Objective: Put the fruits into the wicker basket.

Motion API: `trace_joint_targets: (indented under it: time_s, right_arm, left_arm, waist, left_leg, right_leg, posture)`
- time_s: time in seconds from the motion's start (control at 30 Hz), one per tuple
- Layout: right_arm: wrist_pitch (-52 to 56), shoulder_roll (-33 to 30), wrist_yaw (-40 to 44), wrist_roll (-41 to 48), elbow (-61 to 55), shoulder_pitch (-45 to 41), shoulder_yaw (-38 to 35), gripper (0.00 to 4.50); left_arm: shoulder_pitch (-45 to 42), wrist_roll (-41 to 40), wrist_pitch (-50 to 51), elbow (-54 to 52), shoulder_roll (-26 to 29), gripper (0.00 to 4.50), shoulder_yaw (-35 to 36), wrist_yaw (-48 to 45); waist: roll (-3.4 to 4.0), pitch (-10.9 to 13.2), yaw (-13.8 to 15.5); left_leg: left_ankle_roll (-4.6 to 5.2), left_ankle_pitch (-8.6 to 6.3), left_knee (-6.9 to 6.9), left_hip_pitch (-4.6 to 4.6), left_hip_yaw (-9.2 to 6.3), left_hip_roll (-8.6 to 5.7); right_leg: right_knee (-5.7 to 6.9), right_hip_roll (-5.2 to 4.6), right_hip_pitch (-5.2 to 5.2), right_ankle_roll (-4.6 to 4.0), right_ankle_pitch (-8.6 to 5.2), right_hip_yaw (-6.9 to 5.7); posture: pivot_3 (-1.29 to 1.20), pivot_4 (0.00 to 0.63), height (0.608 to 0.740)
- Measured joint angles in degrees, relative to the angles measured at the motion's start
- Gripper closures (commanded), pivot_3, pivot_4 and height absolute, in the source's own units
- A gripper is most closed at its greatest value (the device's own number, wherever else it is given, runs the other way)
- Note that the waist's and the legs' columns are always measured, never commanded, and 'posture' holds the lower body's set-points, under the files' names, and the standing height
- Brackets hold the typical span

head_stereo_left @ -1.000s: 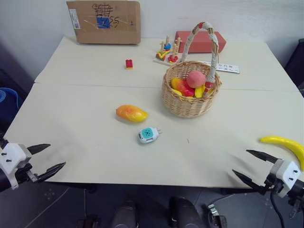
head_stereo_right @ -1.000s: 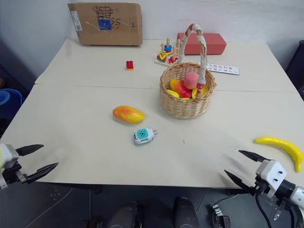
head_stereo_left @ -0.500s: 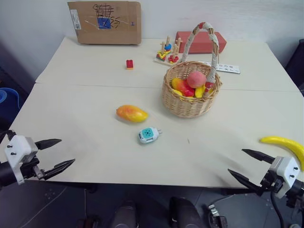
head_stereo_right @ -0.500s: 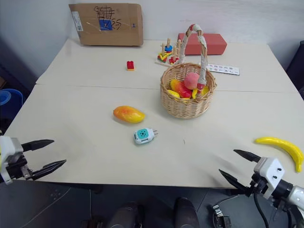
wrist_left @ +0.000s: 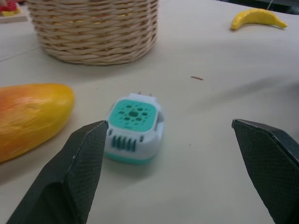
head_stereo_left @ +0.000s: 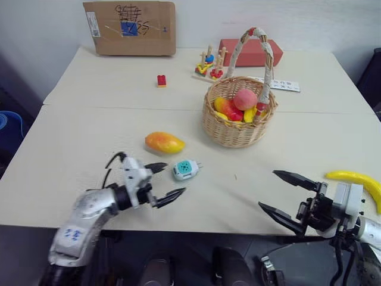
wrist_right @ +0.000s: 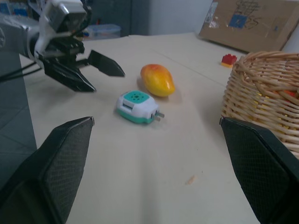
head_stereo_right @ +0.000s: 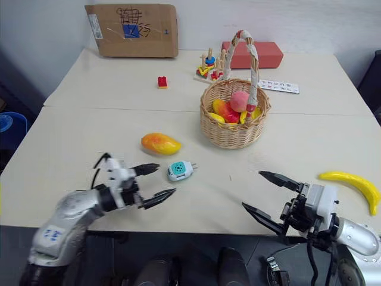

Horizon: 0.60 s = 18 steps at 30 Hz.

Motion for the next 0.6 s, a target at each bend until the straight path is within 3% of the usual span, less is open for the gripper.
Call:
trace_joint_targets:
  time_s: [0.2, 0.33, 0.43, 0.53, 0.6]
  right_arm:
    - [0.0, 1.3, -0.3, -2.1, -0.3, 0.6, 2.9, 0.00]
    - [-0.1, 1.6, -0.5, -2.6, -0.3, 0.5, 3.0, 0.00]
    - [-0.1, 1.9, -0.3, -2.9, -0.1, 0.6, 3.2, 0.00]
    - [-0.4, 2.8, -0.1, -3.4, 0.8, 0.6, 3.6, 0.00]
    - [-1.1, 3.2, 0.1, -3.9, 1.5, 0.6, 4.0, 0.00]
  left_arm:
    - [-6.4, 7.2, -6.3, 9.4, -6.3, 0.04, -6.7, 3.6]
    - [-8.2, 11.1, -9.8, 15.6, -6.9, 0.04, -9.8, 3.2]
    - [-9.2, 12.5, -11.0, 19.1, -7.8, 0.56, -10.9, 3.0]
    - [-10.6, 12.5, -11.6, 20.6, -8.2, 1.54, -11.0, 2.2]
    - [-10.6, 12.4, -12.2, 20.8, -8.2, 1.72, -10.9, 1.6]
  waist:
    - [-0.02, 0.0, 0.8]
    - [-0.01, 0.0, 0.8]
    - [-0.01, 0.0, 0.9]
    - [-0.01, 0.0, 0.8]
    - [-0.01, 0.0, 0.8]
  left_leg:
    - [0.01, 0.01, 0.02, -0.01, 0.01, 0.00]
    - [0.01, 0.01, 0.02, -0.02, 0.00, -0.01]
    - [0.02, 0.01, 0.04, -0.04, 0.00, 0.02]
    - [0.02, 0.01, 0.04, -0.03, 0.00, 0.05]
    - [0.03, 0.01, 0.04, -0.04, -0.01, 0.05]
  right_leg:
    - [-0.01, 0.02, 0.00, 0.00, 0.00, -0.01]
    - [0.00, 0.05, -0.01, 0.00, 0.00, -0.03]
    - [-0.01, 0.05, -0.01, 0.00, 0.00, -0.03]
    - [0.00, 0.04, 0.00, 0.00, 0.00, -0.04]
    - [0.01, 0.04, -0.01, 0.00, 0.00, -0.04]
  posture:
    - [0.00, 0.150, 0.740]
    - [0.00, 0.150, 0.740]
    - [0.00, 0.150, 0.740]
    - [0.00, 0.150, 0.740]
    - [0.00, 0.150, 0.740]
